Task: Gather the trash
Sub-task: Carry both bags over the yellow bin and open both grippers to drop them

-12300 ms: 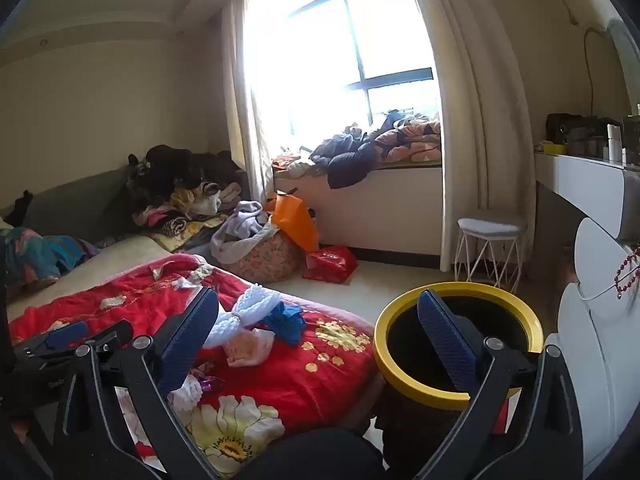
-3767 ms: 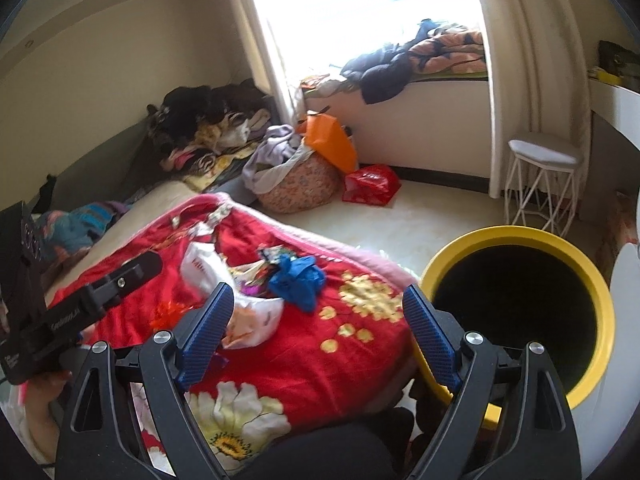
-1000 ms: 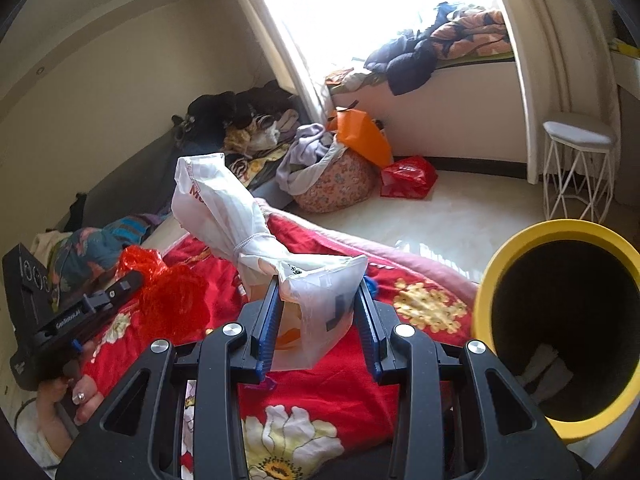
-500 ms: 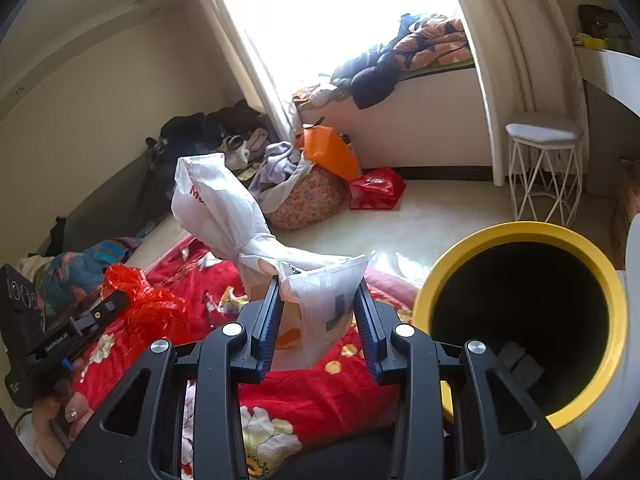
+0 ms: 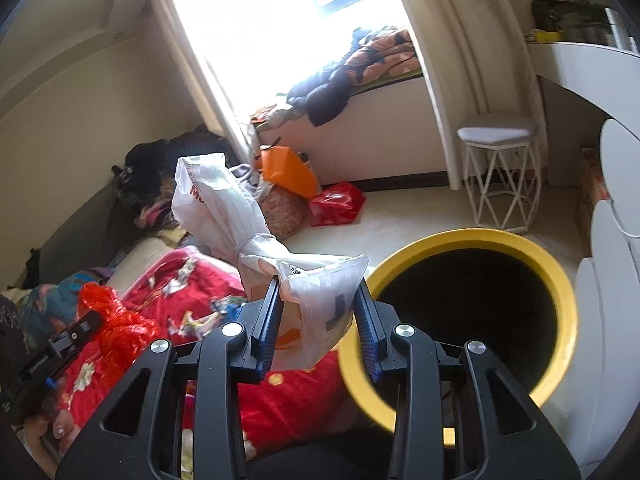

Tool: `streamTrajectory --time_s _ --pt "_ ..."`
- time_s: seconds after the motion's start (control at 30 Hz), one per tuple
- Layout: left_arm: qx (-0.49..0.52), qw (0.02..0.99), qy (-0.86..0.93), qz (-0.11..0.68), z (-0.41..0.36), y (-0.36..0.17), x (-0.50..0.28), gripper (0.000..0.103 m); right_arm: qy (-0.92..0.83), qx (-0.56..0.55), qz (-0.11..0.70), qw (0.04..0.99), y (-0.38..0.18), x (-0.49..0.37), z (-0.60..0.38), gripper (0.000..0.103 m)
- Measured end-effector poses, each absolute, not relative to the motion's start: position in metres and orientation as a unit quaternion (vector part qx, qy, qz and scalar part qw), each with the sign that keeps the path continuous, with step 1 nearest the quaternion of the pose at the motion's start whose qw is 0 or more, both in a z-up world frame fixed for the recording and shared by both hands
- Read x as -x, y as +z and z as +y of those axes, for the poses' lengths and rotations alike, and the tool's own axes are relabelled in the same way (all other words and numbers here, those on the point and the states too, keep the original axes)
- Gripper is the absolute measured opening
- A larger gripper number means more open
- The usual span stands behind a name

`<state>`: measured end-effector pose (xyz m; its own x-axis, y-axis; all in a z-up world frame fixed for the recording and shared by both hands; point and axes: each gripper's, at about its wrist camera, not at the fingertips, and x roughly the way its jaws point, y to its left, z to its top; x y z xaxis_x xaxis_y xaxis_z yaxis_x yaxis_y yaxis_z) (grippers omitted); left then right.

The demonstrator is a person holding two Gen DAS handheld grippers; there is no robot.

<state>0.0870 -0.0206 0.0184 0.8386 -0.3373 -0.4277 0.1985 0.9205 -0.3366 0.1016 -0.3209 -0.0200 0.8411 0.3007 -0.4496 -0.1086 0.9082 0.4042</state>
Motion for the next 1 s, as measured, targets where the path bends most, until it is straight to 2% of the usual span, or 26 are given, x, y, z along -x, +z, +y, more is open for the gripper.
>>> streamTrajectory --time_s 1.0 --pt "0.057 0.932 -0.221 0.282 -0.126 -0.005 -0.111 0.004 -0.037 -0.237 0.271 0.932 -0.055 -0.096 -0.416 0.034"
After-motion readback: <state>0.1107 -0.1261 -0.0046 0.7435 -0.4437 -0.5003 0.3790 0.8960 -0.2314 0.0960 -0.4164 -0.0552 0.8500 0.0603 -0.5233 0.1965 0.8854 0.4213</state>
